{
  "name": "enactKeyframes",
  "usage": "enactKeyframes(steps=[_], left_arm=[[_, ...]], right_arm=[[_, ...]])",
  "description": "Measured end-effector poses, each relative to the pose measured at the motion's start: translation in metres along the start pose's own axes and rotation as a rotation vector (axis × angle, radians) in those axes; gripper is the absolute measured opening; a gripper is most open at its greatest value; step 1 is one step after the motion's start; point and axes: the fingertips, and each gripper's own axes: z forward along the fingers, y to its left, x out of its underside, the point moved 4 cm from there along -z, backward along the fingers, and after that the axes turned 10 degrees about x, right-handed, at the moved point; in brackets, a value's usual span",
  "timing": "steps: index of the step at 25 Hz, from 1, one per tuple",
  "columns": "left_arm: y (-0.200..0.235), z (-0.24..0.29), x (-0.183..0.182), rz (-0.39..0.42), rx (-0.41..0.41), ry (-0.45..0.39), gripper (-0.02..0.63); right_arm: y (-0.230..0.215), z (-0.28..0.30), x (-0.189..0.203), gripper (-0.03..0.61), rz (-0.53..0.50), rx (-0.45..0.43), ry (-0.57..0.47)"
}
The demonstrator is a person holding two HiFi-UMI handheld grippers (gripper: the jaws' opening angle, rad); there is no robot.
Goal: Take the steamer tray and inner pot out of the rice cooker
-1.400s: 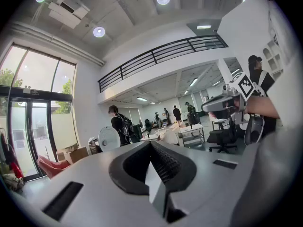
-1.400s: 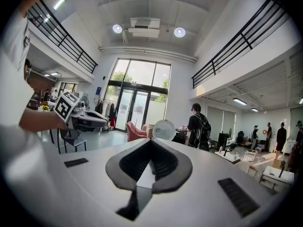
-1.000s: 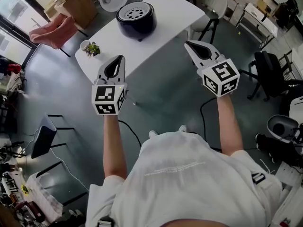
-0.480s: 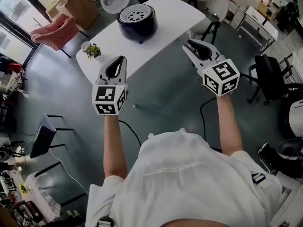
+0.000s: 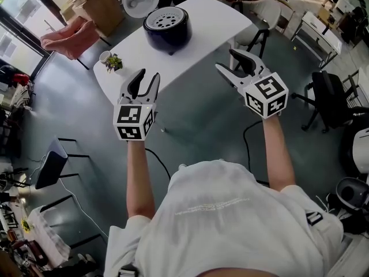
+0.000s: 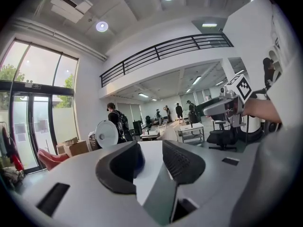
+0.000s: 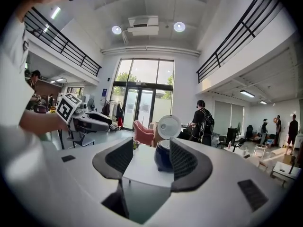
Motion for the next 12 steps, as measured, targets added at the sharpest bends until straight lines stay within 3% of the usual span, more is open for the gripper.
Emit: enactKeyframes(steps=[12], left_arm=[[-0.047, 0.024, -0.003, -0.028, -0.051, 0.019, 0.178]], right_arm=[[-0.052, -0.032, 0.023, 0.257, 0.035, -0.012, 0.003]])
